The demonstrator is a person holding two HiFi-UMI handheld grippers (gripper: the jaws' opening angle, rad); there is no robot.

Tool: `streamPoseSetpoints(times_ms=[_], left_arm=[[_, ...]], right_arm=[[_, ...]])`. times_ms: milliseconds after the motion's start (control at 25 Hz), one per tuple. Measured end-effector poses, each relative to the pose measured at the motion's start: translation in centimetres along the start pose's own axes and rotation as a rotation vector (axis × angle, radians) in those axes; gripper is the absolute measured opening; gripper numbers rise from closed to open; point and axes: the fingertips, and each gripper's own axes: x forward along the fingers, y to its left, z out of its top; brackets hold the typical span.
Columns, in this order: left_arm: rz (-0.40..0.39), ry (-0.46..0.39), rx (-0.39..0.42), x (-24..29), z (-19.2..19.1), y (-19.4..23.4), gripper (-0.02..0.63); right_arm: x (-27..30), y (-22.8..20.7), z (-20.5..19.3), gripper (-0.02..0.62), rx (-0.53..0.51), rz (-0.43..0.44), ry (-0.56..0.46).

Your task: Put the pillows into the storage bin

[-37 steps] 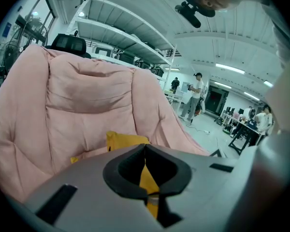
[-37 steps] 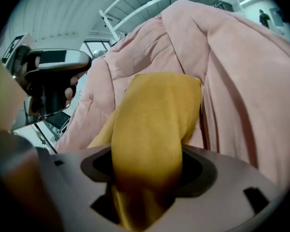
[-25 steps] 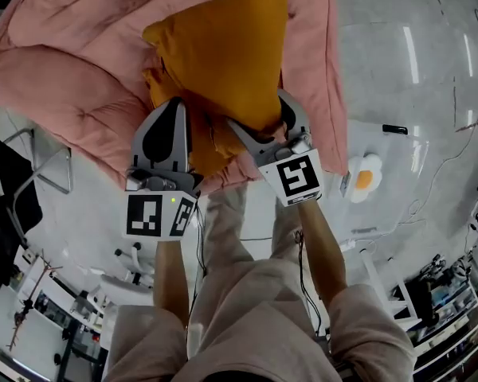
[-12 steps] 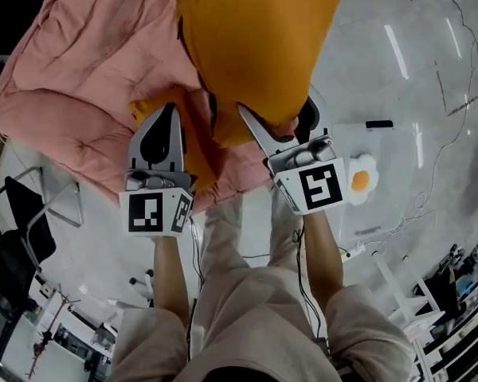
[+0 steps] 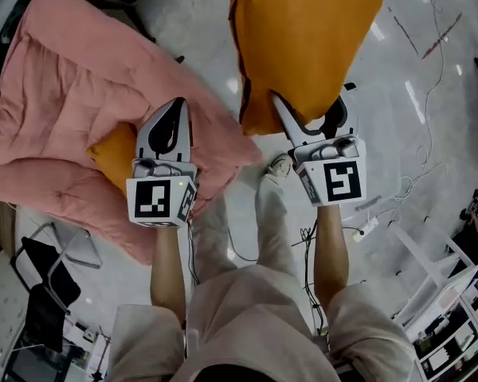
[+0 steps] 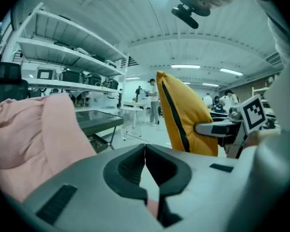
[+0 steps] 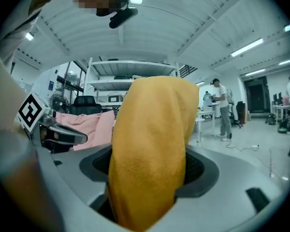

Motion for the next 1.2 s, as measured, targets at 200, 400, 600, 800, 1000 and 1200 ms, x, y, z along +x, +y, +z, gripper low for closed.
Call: streamPoseSetpoints(times_ms=[200,400,600,800,1000,1200], left_arm=[[-0.150,0.035,0.057,6.1,-0.5,-11.2,0.011],[-0.328,0.077,0.122,11.2,-1.2,-22.9,0.011],[-0.463,0.120,0.177,15.2,-3.1,-33.7,0.011],[-0.555,0.183,0.219,18.4,-6.6,-41.4,0.011],[-0.556,0.270,0.237,21.2,-11.6,-43.5,0.011],[-0.541,0.331,0.224,23.6,-15.4,-42.5,0.012]], right_arm=[[-7.1,-10.7,-4.1,0.359,0.035,-0.156,0.050],[-16.1,-19.9,-9.3,0.360,0.092,-0.341,0.117],[-23.8,-27.3,-14.8,0.362,0.126,-0.468,0.174],[-28.9,-32.1,-23.7,0.365,0.221,-0.531,0.301],[-29.6,-33.5,-35.5,0.367,0.366,-0.515,0.467],[-28.1,-33.4,-46.6,0.376,0.526,-0.474,0.640]])
